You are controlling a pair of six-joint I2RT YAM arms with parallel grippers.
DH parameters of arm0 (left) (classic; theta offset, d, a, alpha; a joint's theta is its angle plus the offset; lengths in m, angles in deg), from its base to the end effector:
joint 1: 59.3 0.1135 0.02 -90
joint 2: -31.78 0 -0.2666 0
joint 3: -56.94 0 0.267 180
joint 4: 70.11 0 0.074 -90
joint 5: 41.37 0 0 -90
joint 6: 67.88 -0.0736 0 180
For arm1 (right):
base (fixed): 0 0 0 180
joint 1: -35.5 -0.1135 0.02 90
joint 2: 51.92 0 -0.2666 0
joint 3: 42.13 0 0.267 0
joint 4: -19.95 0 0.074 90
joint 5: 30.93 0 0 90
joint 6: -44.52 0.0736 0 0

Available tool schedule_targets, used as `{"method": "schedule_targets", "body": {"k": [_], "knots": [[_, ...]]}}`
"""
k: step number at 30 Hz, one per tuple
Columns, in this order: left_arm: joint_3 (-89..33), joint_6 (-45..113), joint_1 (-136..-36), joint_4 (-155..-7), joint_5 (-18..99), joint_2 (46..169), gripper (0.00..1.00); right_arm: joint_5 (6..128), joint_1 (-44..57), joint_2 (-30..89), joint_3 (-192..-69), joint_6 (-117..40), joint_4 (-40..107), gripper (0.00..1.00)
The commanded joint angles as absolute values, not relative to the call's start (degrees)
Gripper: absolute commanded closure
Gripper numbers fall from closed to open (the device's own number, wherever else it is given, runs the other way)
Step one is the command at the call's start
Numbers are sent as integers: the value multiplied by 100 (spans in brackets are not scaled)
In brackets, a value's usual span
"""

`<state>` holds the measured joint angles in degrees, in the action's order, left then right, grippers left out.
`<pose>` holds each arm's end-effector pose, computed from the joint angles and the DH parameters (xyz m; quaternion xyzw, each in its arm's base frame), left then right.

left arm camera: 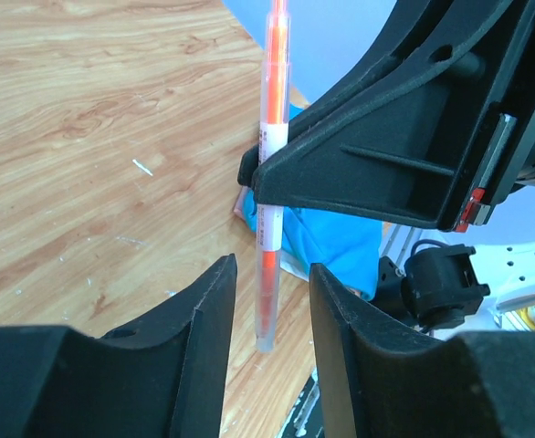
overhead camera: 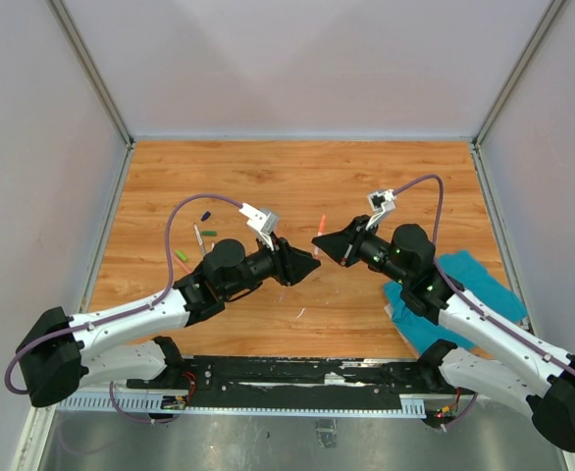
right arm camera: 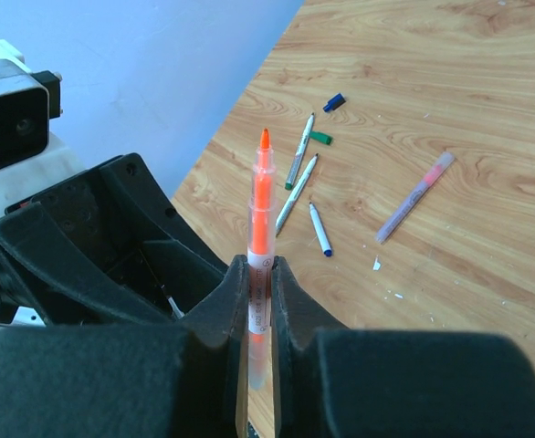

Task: Insert the pens into the pen caps
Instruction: Adjust the pen.

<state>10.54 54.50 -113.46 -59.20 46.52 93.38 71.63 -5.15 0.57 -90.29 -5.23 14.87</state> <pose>0.1723 -0.2432 0.2670 0.1508 0.7174 -0.4759 0.4859 0.1942 0.1879 0.3067 -0.0803 0.6980 0.5175 0.4885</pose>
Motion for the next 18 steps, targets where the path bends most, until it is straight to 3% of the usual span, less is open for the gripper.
{"method": "schedule_targets", "body": {"k": [1, 18], "knots": [[906, 5384, -11381, -5752, 4772, 9173, 57, 7452, -578, -8, -8916, -427, 1368, 99], [870, 5437, -11382, -5793, 4842, 9372, 65, 7950, -581, -119, -8545, 101, 657, 99]]}}
